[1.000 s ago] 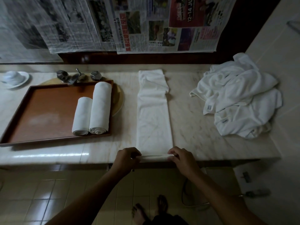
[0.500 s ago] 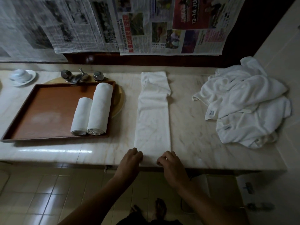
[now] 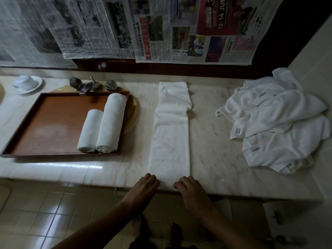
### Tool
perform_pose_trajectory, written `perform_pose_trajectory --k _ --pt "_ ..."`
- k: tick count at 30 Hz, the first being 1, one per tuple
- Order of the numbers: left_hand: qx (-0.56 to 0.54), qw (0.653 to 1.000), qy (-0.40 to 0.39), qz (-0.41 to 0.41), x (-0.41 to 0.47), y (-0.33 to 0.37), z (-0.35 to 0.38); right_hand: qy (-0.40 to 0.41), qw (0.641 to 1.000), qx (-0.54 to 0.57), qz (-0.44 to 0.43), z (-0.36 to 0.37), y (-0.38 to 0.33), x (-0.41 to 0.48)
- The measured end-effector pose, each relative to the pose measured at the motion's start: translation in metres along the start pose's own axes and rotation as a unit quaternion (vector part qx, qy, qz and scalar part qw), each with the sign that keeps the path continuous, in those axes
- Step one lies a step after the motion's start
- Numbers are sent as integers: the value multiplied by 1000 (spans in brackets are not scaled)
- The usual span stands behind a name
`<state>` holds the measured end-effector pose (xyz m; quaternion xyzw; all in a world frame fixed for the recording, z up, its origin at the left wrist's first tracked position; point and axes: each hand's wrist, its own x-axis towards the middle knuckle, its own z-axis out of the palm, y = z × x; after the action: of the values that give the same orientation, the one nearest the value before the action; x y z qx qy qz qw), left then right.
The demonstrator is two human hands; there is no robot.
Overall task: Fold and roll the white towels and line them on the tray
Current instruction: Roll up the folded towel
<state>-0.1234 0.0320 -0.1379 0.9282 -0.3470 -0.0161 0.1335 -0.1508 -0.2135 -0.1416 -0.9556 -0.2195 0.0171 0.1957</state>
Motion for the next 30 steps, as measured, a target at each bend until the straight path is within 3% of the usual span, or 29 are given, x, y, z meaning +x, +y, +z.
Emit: perform_pose_trajectory --k 9,14,19,24,30 --pt "-43 999 -24 -19 5 -19 -6 -43 998 45 20 -17 13 12" --pt "-139 984 -38 -108 17 -27 -29 -78 978 138 136 -31 19 24" --pt "-260 942 -43 -208 28 -43 -42 -87 952 210 203 -40 27 33" --pt "-296 914 -60 -271 35 -48 -42 -45 952 220 209 -36 30 39" --pt "-300 901 -2 -314 40 -40 -40 -8 967 144 211 -25 26 45"
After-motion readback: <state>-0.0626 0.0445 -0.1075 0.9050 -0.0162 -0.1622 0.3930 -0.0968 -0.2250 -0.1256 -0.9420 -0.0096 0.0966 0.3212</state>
